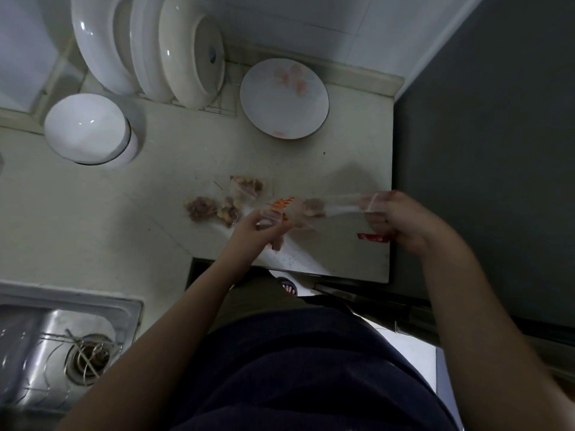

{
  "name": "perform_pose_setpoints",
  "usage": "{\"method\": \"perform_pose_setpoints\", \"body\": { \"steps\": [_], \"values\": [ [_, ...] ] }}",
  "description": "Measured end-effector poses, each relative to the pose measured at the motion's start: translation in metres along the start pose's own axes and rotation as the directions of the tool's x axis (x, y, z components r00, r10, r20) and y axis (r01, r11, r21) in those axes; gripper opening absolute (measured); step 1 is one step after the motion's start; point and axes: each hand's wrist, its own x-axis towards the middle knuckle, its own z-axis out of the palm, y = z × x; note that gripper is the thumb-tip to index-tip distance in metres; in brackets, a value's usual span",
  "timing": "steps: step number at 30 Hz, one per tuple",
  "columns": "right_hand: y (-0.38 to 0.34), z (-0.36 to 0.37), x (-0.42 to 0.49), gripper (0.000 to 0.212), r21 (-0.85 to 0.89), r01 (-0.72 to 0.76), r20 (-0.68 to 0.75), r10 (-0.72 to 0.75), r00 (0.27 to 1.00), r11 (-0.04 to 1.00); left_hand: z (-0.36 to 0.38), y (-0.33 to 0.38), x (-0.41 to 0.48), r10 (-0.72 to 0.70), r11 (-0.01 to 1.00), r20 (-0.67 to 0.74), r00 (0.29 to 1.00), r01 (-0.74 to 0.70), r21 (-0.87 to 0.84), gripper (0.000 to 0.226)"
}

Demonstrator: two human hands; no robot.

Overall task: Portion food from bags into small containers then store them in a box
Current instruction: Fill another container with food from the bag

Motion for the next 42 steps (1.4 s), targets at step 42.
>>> {"method": "perform_pose_setpoints", "body": {
  "steps": [42],
  "values": [
    [-0.037,0.051,-0.077,0.027,-0.715,0.507,0.032,-0.702,0.711,0.481,0.015,0.032,-0.024,0.458,0.842,0.015,0.889,-0.439,0.312,0.032]
  ]
}}
